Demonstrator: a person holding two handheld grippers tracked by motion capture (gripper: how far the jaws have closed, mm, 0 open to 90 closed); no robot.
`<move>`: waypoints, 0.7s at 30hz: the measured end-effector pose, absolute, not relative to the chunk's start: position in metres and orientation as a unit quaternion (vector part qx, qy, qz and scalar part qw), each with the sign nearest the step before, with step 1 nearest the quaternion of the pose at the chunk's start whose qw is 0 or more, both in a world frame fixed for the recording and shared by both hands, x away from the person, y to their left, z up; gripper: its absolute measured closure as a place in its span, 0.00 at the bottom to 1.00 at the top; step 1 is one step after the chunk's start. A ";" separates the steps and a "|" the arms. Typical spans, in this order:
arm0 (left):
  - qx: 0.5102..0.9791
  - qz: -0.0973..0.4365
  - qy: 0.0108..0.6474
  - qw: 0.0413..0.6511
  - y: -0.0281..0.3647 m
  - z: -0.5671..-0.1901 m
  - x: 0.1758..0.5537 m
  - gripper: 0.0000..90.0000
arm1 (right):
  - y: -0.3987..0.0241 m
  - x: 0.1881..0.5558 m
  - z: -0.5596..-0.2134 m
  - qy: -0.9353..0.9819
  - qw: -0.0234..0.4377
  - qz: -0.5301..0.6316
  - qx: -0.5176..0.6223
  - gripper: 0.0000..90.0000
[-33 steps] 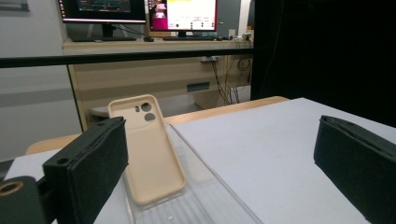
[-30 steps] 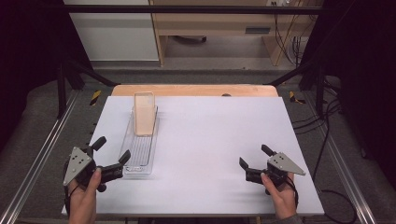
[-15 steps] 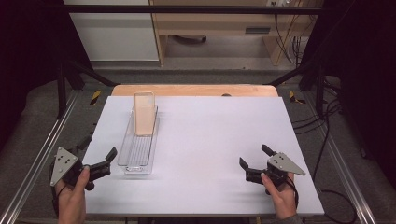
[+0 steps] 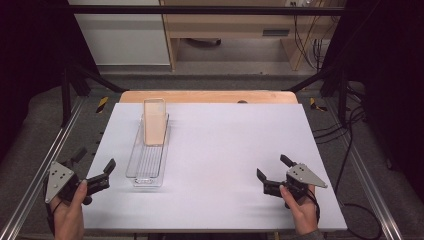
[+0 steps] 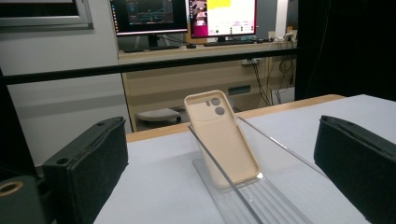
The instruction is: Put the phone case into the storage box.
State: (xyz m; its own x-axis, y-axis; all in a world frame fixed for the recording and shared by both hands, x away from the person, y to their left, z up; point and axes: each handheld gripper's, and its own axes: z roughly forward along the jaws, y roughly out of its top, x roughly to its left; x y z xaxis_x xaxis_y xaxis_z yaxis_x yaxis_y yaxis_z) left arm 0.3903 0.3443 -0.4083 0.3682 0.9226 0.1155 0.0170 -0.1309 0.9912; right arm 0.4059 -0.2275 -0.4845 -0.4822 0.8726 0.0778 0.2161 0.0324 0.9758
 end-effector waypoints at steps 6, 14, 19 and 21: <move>0.622 0.422 0.375 0.543 0.350 -0.411 0.389 0.03 | -0.226 0.406 -0.485 0.658 0.295 0.556 0.413 0.03; 0.622 0.421 0.372 0.545 0.351 -0.421 0.388 0.03 | -0.227 0.406 -0.485 0.657 0.296 0.556 0.413 0.03; 0.623 0.416 0.370 0.549 0.349 -0.427 0.387 0.03 | -0.227 0.406 -0.485 0.659 0.297 0.555 0.412 0.03; 0.622 0.417 0.370 0.550 0.348 -0.429 0.387 0.03 | -0.227 0.406 -0.485 0.659 0.297 0.556 0.411 0.03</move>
State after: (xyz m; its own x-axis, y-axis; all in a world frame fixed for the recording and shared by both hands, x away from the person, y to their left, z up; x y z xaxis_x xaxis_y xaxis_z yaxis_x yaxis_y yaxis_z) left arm 0.3874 0.3482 -0.4287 0.3781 0.9190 0.1117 0.0026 -0.1217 0.9926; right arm 0.4062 -0.2270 -0.4851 -0.4855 0.8718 0.0654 0.2115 0.0445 0.9764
